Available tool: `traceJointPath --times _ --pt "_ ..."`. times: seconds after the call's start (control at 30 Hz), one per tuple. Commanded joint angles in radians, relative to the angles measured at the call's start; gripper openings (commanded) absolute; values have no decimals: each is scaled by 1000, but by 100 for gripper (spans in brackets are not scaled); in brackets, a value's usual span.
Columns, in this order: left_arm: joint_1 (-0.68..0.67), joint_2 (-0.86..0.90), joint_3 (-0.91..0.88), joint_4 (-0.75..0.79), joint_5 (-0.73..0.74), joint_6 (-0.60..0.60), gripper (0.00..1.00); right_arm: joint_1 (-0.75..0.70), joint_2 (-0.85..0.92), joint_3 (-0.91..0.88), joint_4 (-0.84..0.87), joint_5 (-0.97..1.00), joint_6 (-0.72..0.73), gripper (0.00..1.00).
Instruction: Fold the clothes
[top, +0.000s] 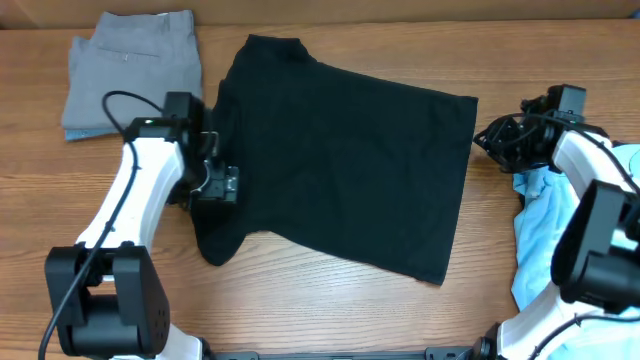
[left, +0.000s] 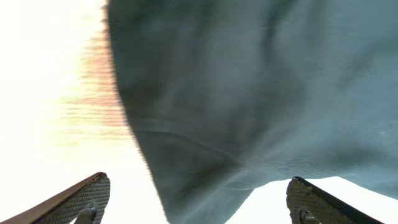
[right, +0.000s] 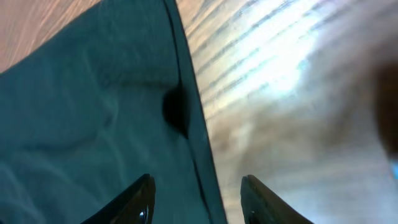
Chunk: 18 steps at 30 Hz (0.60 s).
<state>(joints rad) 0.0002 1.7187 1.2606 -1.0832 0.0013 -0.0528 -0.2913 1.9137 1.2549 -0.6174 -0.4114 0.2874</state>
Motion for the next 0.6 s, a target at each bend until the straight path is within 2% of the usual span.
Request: traceJointPath --times 0.0,0.07,0.23,0.37,0.57 --pt "80 -12 -5 -12 -27 -8 91 2 -166 22 -63 -2 -8 48" --pt "125 -12 -5 -7 -15 -23 92 11 -233 22 -109 -2 -11 48" --pt "197 -11 -23 48 226 63 93 43 -397 22 -238 -10 -6 49" --pt "198 -6 -79 89 221 64 96 78 -479 22 -372 -9 -6 52" --pt "197 4 -207 189 237 24 94 128 -476 -8 -624 18 2 50"
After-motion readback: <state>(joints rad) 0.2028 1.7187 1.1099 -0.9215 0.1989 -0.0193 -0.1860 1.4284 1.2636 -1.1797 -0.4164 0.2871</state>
